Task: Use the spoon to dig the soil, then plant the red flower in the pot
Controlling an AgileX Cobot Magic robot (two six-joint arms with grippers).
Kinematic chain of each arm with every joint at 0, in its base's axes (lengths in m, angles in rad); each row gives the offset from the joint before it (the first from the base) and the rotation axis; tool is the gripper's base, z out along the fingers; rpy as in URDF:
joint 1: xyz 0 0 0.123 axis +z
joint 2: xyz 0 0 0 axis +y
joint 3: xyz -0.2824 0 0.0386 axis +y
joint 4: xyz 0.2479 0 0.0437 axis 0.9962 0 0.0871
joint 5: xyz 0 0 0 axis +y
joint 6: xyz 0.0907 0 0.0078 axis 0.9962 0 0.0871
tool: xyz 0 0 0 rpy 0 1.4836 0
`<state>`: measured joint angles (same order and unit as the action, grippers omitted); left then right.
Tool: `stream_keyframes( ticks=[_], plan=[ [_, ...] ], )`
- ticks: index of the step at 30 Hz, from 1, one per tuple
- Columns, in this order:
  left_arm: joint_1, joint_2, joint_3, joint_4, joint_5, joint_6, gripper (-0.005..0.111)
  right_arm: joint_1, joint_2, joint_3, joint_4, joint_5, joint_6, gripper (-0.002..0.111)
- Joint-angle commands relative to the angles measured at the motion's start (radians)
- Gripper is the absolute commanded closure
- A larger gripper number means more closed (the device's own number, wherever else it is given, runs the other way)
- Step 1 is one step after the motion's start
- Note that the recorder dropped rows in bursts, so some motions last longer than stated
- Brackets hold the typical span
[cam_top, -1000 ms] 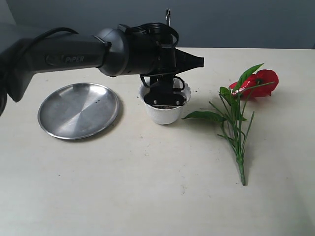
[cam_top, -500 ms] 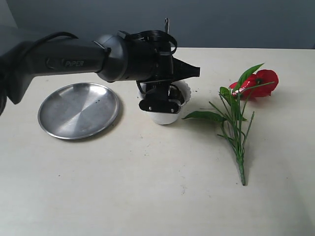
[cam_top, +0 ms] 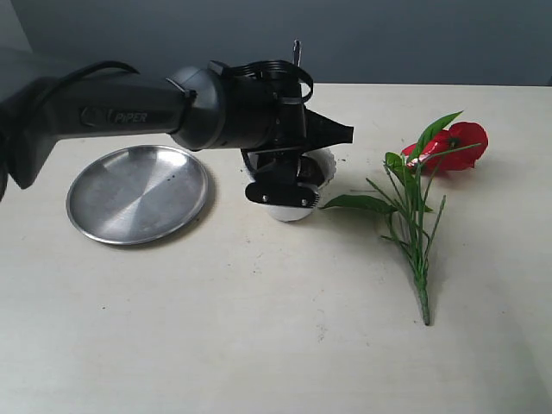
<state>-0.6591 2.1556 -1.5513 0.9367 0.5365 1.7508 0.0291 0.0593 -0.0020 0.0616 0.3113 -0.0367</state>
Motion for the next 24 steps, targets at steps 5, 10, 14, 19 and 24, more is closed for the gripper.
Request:
stream_keyframes(
  ticks=[5, 10, 14, 19, 24],
  plan=[
    [-0.022, -0.028, 0.009, 0.025, 0.023, -0.006, 0.106, -0.006, -0.003, 0.002, 0.003, -0.007, -0.006, 0.109],
    [-0.022, -0.032, 0.009, 0.189, 0.052, -0.125, 0.106, -0.006, -0.003, 0.002, 0.003, -0.007, -0.006, 0.109],
    [-0.022, -0.045, 0.009, 0.216, 0.055, -0.126, 0.106, -0.006, -0.003, 0.002, 0.003, -0.007, -0.006, 0.109],
    [-0.022, -0.049, 0.009, 0.216, 0.012, -0.126, 0.106, -0.006, -0.003, 0.002, 0.003, -0.007, -0.006, 0.109],
    [-0.02, -0.049, 0.009, 0.19, -0.025, -0.126, 0.106, -0.006, -0.003, 0.002, 0.003, -0.007, -0.006, 0.109]
  ],
)
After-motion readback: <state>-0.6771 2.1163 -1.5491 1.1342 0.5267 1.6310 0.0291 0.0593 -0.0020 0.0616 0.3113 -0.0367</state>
